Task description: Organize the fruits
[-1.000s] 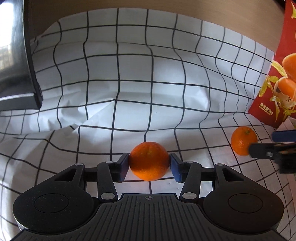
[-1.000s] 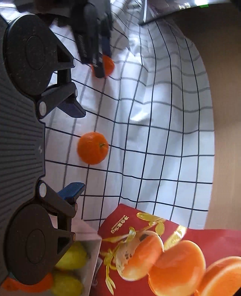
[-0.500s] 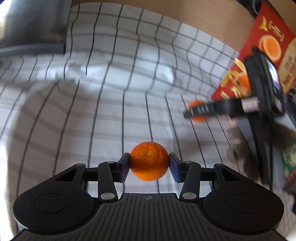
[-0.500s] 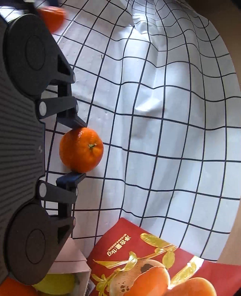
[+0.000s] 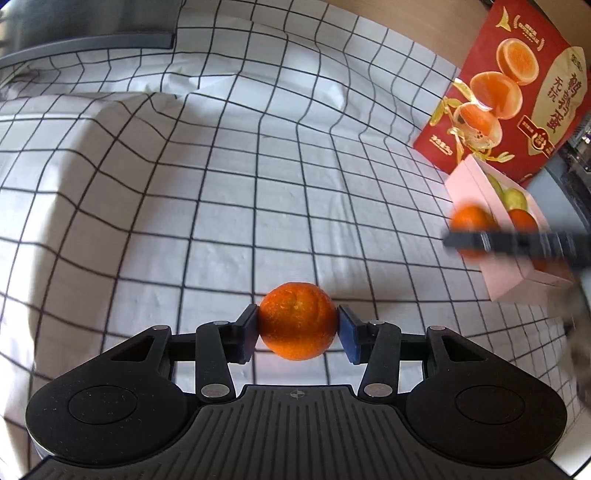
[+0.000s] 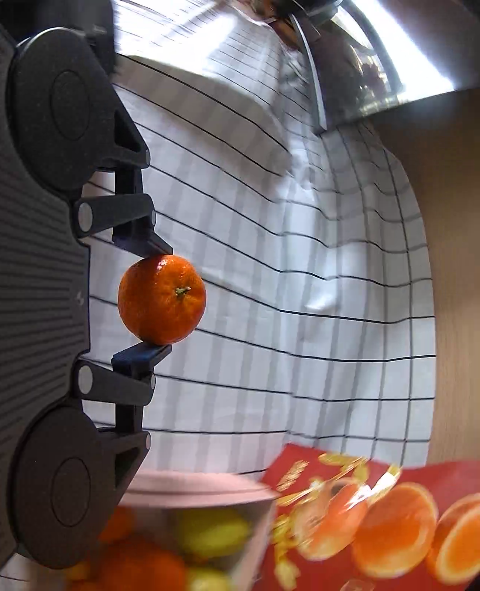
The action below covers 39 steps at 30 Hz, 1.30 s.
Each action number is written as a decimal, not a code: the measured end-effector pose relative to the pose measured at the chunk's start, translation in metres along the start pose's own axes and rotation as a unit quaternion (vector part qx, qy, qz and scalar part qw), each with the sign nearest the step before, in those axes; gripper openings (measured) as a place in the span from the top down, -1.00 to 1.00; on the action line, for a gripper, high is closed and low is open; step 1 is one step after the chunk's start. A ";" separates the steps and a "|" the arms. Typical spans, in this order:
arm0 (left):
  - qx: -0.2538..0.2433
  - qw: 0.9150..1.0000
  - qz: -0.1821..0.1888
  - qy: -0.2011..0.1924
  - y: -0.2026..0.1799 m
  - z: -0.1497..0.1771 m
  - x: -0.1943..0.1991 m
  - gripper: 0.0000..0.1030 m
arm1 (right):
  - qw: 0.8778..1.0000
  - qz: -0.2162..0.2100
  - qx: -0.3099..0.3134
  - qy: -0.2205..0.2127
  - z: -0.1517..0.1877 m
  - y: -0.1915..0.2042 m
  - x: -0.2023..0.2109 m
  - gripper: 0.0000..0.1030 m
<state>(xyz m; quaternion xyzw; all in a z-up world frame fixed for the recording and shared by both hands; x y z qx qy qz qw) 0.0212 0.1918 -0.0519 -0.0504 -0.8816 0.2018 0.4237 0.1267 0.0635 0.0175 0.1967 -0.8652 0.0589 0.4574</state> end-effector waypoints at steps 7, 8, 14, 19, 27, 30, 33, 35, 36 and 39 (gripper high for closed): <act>-0.025 0.999 0.030 0.014 -0.032 0.014 -0.006 0.02 | 0.999 0.019 -0.012 0.028 0.087 -0.021 0.029 0.06; -0.031 0.999 0.032 0.017 -0.038 0.016 -0.008 0.02 | 0.999 0.021 -0.011 0.029 0.096 -0.023 0.032 0.06; -0.065 0.997 0.035 0.029 -0.065 0.030 -0.013 0.02 | 0.999 0.022 -0.008 0.026 0.131 -0.020 0.041 0.05; -0.069 0.996 0.037 0.035 -0.071 0.034 -0.012 0.02 | 0.999 0.028 -0.001 0.021 0.143 -0.015 0.043 0.04; -0.070 0.996 0.040 0.040 -0.076 0.038 -0.010 0.02 | 0.999 0.040 0.010 0.004 0.144 -0.013 0.045 -0.17; -0.068 0.996 0.038 0.041 -0.076 0.039 -0.010 0.02 | 0.999 0.048 0.010 0.003 0.146 -0.016 0.044 -0.27; -0.067 0.996 0.036 0.042 -0.075 0.040 -0.011 0.02 | 0.998 0.055 0.007 0.002 0.150 -0.020 0.044 -0.41; -0.069 0.996 0.034 0.042 -0.075 0.040 -0.011 0.02 | 0.998 0.058 0.007 -0.001 0.153 -0.023 0.044 -0.51; -0.070 0.996 0.032 0.043 -0.076 0.040 -0.011 0.02 | 0.998 0.060 0.007 -0.004 0.155 -0.023 0.045 -0.53; -0.075 0.996 0.028 0.042 -0.077 0.040 -0.011 0.02 | 0.997 0.071 0.009 -0.010 0.158 -0.026 0.045 -0.63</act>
Point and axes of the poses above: each gripper's, at about its wrist camera, not at the fingertips, and x roughly against the way its jaws point, y to its left, z to its underside, the point moved 10 cm from there along -x, roughly the way its jaws point, and after that the axes turned 7 degrees about z, right-handed, at the moved point
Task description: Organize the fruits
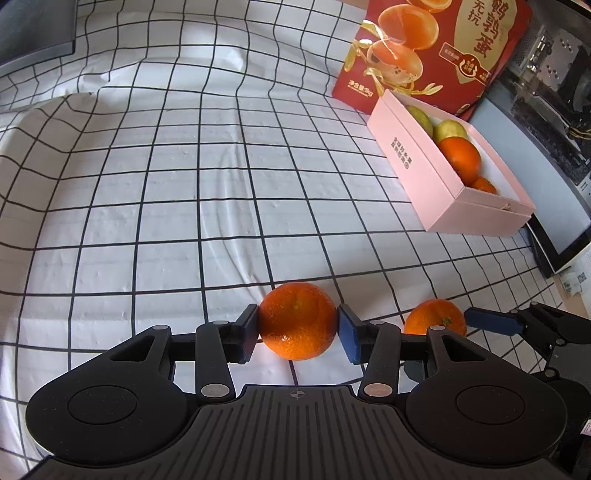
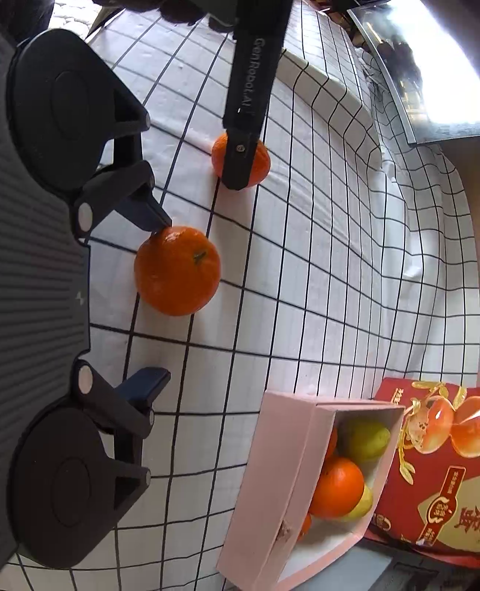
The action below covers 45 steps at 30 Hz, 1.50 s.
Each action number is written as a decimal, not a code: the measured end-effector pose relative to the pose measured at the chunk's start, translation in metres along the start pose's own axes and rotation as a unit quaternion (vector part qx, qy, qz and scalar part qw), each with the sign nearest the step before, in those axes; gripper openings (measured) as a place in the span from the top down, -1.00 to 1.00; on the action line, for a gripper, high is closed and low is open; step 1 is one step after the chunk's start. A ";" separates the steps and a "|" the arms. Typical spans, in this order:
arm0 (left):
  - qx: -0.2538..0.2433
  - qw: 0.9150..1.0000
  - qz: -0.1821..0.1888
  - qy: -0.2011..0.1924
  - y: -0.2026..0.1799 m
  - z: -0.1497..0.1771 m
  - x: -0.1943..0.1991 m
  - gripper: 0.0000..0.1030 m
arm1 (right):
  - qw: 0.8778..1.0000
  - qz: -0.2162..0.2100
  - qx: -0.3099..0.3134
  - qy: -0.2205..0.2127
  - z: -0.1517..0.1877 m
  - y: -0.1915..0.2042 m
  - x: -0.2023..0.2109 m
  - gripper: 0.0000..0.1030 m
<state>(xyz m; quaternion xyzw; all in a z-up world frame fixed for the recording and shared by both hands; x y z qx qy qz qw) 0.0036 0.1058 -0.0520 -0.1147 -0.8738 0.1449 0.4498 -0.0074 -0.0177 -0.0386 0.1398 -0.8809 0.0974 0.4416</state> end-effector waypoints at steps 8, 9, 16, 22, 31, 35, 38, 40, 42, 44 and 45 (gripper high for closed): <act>-0.005 1.000 0.001 0.003 -0.004 0.004 0.000 0.02 | 1.000 0.019 0.004 -0.007 0.005 -0.003 0.002 -0.64; -0.004 1.000 0.001 0.003 -0.003 0.004 0.000 0.02 | 1.000 0.019 0.004 -0.006 0.006 -0.005 0.003 -0.64; -0.012 1.000 -0.005 0.004 -0.004 0.004 0.000 0.01 | 1.000 0.027 -0.001 -0.007 0.011 -0.014 0.005 -0.70; -0.009 1.000 -0.003 0.004 -0.004 0.004 -0.001 0.01 | 0.999 0.032 -0.013 -0.013 0.012 -0.019 0.003 -0.87; -0.013 1.000 -0.006 0.008 -0.005 0.006 -0.002 0.01 | 0.999 0.034 -0.019 -0.022 0.015 -0.023 0.001 -1.00; -0.013 1.000 -0.007 0.008 -0.005 0.005 -0.002 0.01 | 1.000 0.027 -0.006 -0.012 0.014 -0.022 0.001 -1.00; -0.013 1.000 -0.007 0.008 -0.005 0.005 -0.002 0.01 | 1.000 0.016 0.008 -0.001 0.014 -0.025 -0.001 -0.99; -0.012 1.000 -0.007 0.008 -0.005 0.005 -0.002 0.01 | 1.000 0.024 -0.007 0.003 0.014 -0.035 0.000 -0.99; -0.012 1.000 -0.007 0.008 -0.005 0.005 -0.002 0.01 | 0.999 0.037 -0.016 0.005 0.017 -0.044 0.001 -0.94; -0.012 1.000 -0.007 0.008 -0.005 0.005 -0.002 0.01 | 0.999 0.046 -0.016 0.000 0.018 -0.049 0.005 -0.85; -0.012 1.000 -0.007 0.008 -0.005 0.005 -0.002 0.01 | 0.999 0.047 -0.014 -0.002 0.018 -0.049 0.008 -0.84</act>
Point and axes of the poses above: each gripper's, at about its wrist camera, not at the fingertips, and x roughly against the way its jaws point, y to its left, z to its underside, the point moved 10 cm from there along -x, roughly the way its jaws point, and after that the axes turned 7 degrees about z, right-handed, at the moved point
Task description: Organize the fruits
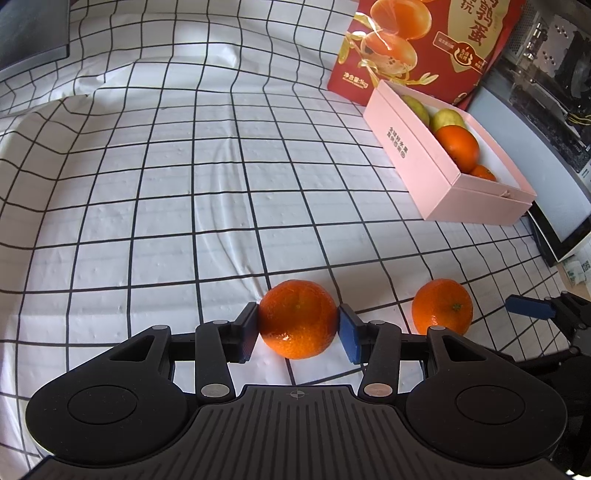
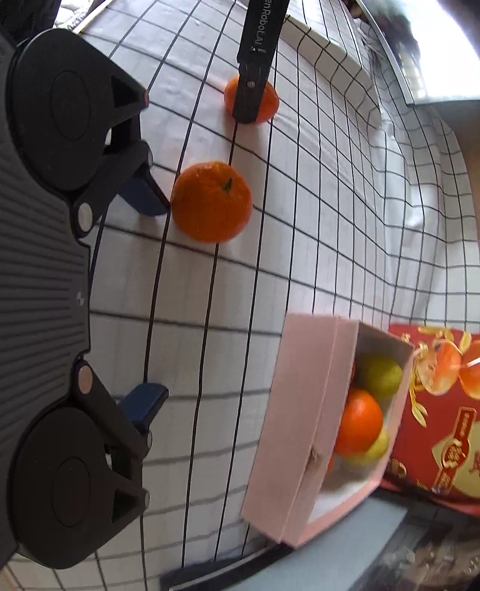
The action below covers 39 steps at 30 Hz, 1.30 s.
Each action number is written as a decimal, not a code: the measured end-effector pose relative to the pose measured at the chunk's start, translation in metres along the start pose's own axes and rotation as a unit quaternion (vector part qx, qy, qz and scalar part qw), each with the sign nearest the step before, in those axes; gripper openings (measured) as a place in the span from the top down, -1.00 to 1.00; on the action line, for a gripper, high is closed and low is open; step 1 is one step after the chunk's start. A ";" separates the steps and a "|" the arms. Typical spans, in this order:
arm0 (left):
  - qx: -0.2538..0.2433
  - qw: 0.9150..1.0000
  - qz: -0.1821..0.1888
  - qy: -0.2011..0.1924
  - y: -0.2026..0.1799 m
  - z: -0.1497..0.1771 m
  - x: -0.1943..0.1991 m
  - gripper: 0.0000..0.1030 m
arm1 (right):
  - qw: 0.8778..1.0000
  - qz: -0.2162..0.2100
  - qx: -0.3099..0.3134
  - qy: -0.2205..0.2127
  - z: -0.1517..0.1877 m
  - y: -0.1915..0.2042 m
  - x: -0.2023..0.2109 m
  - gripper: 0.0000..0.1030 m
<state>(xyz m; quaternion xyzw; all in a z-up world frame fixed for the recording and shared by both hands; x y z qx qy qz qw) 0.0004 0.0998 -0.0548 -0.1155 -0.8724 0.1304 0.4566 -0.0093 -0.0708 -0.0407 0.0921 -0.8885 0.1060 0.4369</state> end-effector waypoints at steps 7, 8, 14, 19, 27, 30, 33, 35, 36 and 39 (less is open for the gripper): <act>0.001 1.000 0.001 0.000 0.000 -0.001 -0.001 0.01 | 0.998 -0.044 0.022 -0.024 -0.007 0.033 0.015 -0.84; 0.002 1.000 0.001 0.000 0.000 -0.001 -0.001 0.01 | 0.998 -0.046 0.025 -0.026 -0.009 0.038 0.014 -0.81; 0.003 1.000 0.003 -0.002 0.001 -0.001 -0.001 0.01 | 0.998 -0.052 0.026 -0.017 -0.019 0.054 -0.001 -0.46; 0.001 1.000 0.002 0.000 0.001 -0.001 -0.001 0.01 | 0.998 -0.063 0.015 -0.014 -0.024 0.051 0.000 0.06; -0.006 1.000 -0.004 0.005 -0.001 -0.002 -0.002 0.01 | 0.999 -0.046 -0.003 -0.017 -0.023 0.029 0.009 0.08; -0.012 1.000 -0.010 0.009 -0.003 -0.004 -0.003 0.02 | 0.999 -0.034 -0.013 -0.015 -0.019 0.014 0.012 0.08; -0.014 1.000 -0.019 0.012 -0.005 -0.006 -0.004 0.02 | 0.999 -0.021 -0.024 -0.012 -0.014 -0.003 0.012 0.08; -0.017 1.000 -0.010 0.018 -0.010 -0.007 -0.007 0.03 | 0.999 -0.012 -0.032 -0.008 -0.009 -0.014 0.012 0.08; -0.017 1.000 -0.002 0.022 -0.014 -0.007 -0.008 0.03 | 0.999 -0.007 -0.036 -0.006 -0.006 -0.020 0.011 0.08; -0.025 0.999 0.020 0.028 -0.034 -0.010 -0.014 0.03 | 0.999 0.004 -0.049 -0.003 0.000 -0.036 0.011 0.08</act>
Point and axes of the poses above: each gripper's, at about its wrist camera, not at the fingertips, and x roughly against the way its jaws point, y to its left, z to its underside, the point moved 10 cm from there along -x, roughly the way its jaws point, and after that the axes turned 7 degrees about z, right-handed, at the moved point
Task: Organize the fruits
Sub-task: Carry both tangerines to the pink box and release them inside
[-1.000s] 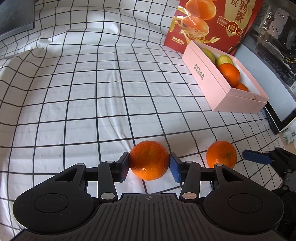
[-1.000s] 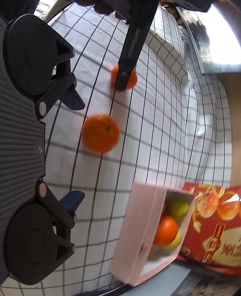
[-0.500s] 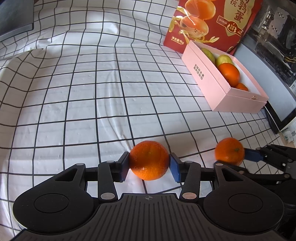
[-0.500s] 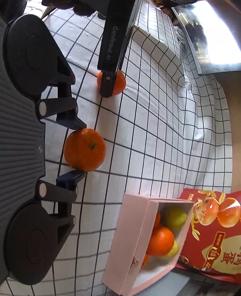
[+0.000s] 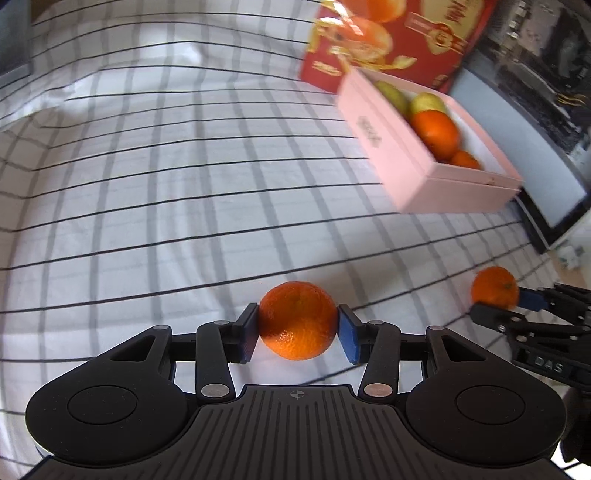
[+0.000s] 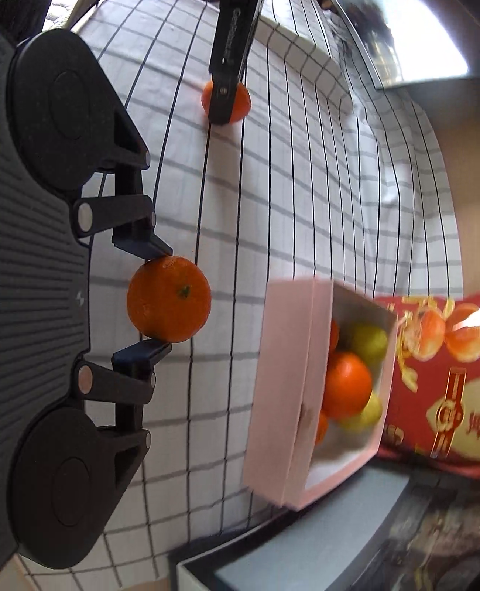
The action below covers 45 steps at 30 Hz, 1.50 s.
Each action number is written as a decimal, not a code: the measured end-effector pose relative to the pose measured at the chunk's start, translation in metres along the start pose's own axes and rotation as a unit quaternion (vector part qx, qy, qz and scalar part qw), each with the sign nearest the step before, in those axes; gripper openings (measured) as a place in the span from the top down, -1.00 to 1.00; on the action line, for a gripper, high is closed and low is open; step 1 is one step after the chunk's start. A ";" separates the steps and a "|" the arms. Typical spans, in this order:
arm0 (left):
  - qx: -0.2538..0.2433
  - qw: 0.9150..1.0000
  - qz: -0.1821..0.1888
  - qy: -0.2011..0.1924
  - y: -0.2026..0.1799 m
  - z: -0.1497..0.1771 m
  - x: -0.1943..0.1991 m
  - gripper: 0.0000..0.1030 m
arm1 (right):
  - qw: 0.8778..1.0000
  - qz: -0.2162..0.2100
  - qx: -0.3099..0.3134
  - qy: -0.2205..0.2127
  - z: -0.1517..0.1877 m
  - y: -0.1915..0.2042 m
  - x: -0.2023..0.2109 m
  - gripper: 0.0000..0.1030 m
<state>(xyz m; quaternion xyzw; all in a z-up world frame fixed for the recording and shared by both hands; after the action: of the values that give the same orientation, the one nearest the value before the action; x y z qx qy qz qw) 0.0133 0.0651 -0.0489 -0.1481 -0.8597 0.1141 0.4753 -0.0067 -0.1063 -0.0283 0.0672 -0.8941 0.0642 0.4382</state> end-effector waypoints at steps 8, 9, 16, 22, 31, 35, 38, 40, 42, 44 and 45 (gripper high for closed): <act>-0.048 0.995 0.069 -0.049 -0.081 -0.088 -0.004 0.03 | 0.999 0.000 -0.030 -0.032 -0.025 -0.043 0.018 0.08; -0.054 0.994 0.070 -0.062 -0.089 -0.104 -0.004 0.03 | 0.999 0.001 -0.027 -0.045 -0.037 -0.049 0.023 0.08; -0.085 0.987 0.095 -0.097 -0.131 -0.167 -0.044 0.02 | 0.993 -0.002 -0.031 -0.113 -0.137 -0.089 0.030 0.08; -0.084 0.994 0.040 -0.049 -0.125 -0.168 -0.107 0.02 | 0.994 -0.041 -0.046 -0.089 -0.210 -0.098 -0.020 0.08; -0.057 0.991 0.034 -0.119 -0.105 -0.170 -0.054 0.04 | 0.996 -0.077 -0.050 -0.015 -0.240 -0.082 -0.123 0.06; -0.028 0.991 0.021 -0.127 -0.086 -0.141 -0.033 0.04 | 0.995 -0.081 -0.051 -0.022 -0.234 -0.080 -0.123 -0.09; -0.020 0.992 0.015 -0.126 -0.077 -0.111 -0.024 0.04 | 0.993 -0.094 -0.058 -0.043 -0.221 -0.082 -0.097 -0.14; -0.032 0.991 0.008 -0.127 -0.075 -0.088 -0.023 0.04 | 0.992 -0.094 -0.046 -0.066 -0.205 -0.081 -0.069 -0.25; -0.034 0.992 -0.005 -0.124 -0.071 -0.065 -0.025 0.04 | 0.992 -0.083 -0.021 -0.094 -0.183 -0.077 -0.039 -0.38; -0.029 0.992 -0.025 -0.117 -0.066 -0.047 -0.030 0.04 | 0.991 -0.067 0.007 -0.119 -0.158 -0.069 -0.015 -0.42; -0.029 0.992 -0.038 -0.114 -0.065 -0.039 -0.032 0.04 | 0.990 -0.059 0.017 -0.124 -0.145 -0.067 -0.006 -0.43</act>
<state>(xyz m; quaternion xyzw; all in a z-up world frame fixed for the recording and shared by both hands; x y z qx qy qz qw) 0.0525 -0.0044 -0.0317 -0.1150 -0.9164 0.0874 0.3733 0.1211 -0.1471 0.0585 0.1350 -0.9346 0.0449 0.3260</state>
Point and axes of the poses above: each gripper's, at about its wrist camera, not at the fingertips, and x roughly against the way its jaws point, y to its left, z to its underside, the point moved 10 cm from there along -x, roughly the way its jaws point, and after that the axes turned 7 degrees about z, right-handed, at the moved point
